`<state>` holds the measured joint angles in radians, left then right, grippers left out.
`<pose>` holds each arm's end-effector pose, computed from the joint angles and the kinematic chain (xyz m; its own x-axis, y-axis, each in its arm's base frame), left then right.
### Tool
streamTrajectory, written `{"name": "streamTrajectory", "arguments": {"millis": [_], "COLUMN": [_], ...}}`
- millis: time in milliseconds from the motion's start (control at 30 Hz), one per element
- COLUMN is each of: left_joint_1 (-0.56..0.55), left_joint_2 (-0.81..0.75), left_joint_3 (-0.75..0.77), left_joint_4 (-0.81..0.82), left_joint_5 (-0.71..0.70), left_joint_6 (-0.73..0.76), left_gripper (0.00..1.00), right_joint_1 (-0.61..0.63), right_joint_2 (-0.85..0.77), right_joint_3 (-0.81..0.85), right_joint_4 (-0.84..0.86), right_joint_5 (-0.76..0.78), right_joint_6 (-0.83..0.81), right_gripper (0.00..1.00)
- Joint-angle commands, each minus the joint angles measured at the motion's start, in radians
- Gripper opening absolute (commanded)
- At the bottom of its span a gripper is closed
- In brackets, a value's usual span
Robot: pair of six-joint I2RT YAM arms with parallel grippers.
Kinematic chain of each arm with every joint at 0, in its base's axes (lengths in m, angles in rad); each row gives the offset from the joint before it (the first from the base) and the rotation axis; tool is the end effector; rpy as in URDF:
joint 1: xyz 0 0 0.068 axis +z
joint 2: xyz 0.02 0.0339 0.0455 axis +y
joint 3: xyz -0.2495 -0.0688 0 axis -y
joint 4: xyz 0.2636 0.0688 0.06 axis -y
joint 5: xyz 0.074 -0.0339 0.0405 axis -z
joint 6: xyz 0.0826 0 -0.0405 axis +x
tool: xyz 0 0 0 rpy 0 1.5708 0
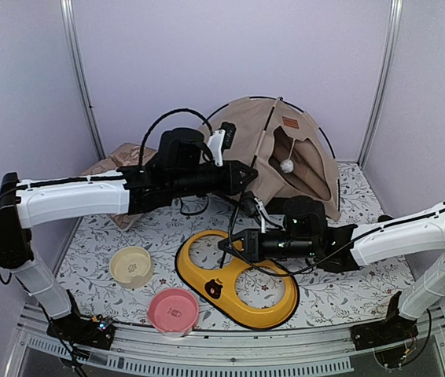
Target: Set up the pet tent
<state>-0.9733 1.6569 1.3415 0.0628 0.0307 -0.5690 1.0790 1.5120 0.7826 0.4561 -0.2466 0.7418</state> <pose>0.2580 -0.3836 0.2982 -0.5727 -0.1157 -0.8116 0.6345 0.5643 -0.5282 0.1665 0.3535 0.1900 -0.7465 -0.0060 -0.6654 -0.6259 0.3456 0.6991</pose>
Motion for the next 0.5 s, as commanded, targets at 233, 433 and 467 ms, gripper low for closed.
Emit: {"name": "streamTrajectory", "arguments": {"millis": [233, 433, 467], "left_joint_1": [-0.011, 0.011, 0.018], "left_joint_2": [-0.275, -0.427, -0.439], "left_joint_3": [-0.199, -0.414, -0.444], "left_joint_4": [0.078, 0.115, 0.124], "left_joint_5": [-0.033, -0.165, -0.179], "left_joint_6": [0.146, 0.148, 0.144], "left_gripper": [0.54, 0.51, 0.50], "right_joint_1": [-0.025, -0.039, -0.040], "right_joint_2": [-0.093, -0.089, -0.085], "right_joint_3": [0.070, 0.115, 0.127], "right_joint_4": [-0.113, -0.131, -0.135], "right_joint_5": [-0.111, -0.213, -0.227], "right_joint_6": [-0.070, -0.093, -0.101], "right_gripper": [0.00, 0.00, 0.00]}}
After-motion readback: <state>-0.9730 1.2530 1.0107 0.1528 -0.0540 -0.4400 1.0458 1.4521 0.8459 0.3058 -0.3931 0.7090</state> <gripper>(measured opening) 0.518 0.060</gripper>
